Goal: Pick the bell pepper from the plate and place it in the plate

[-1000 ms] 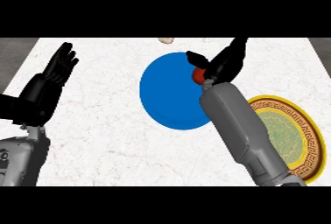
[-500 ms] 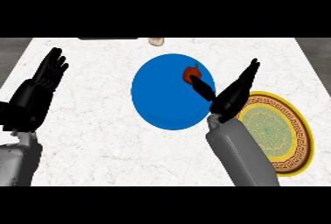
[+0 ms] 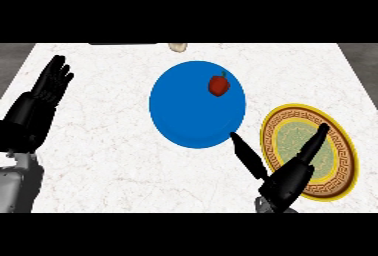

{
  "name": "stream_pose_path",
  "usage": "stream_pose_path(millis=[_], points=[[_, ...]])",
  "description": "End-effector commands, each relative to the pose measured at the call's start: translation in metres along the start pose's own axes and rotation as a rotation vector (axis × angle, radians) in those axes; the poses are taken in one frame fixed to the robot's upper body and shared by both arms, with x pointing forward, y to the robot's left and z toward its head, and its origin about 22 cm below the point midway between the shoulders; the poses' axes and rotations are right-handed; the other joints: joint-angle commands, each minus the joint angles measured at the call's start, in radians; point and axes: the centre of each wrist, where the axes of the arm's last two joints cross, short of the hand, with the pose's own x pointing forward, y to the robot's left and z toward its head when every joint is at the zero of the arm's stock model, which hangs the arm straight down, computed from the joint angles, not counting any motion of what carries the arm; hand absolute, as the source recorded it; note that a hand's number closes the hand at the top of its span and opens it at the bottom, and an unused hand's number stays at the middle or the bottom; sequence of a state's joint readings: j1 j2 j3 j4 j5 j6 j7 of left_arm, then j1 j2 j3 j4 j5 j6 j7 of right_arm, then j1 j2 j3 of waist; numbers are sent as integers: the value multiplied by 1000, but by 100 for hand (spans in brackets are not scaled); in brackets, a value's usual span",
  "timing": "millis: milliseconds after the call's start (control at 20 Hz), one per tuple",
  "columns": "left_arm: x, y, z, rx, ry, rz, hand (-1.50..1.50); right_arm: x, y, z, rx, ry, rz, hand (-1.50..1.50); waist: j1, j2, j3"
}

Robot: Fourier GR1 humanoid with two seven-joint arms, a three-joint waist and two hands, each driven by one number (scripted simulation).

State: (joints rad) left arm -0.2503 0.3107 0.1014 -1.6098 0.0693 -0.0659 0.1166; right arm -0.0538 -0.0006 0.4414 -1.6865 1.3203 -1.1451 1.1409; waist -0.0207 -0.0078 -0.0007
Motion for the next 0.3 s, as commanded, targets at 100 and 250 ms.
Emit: stream_pose_path(millis=[100,250], points=[[14,7,-9,-1,6,12,0,2,-53,20,-22,-13,43,-150,11,5,1],[-1,-18,-6,-1,-12,9,0,-9,-79,30,-43,-25,101,-150,6,5,0]])
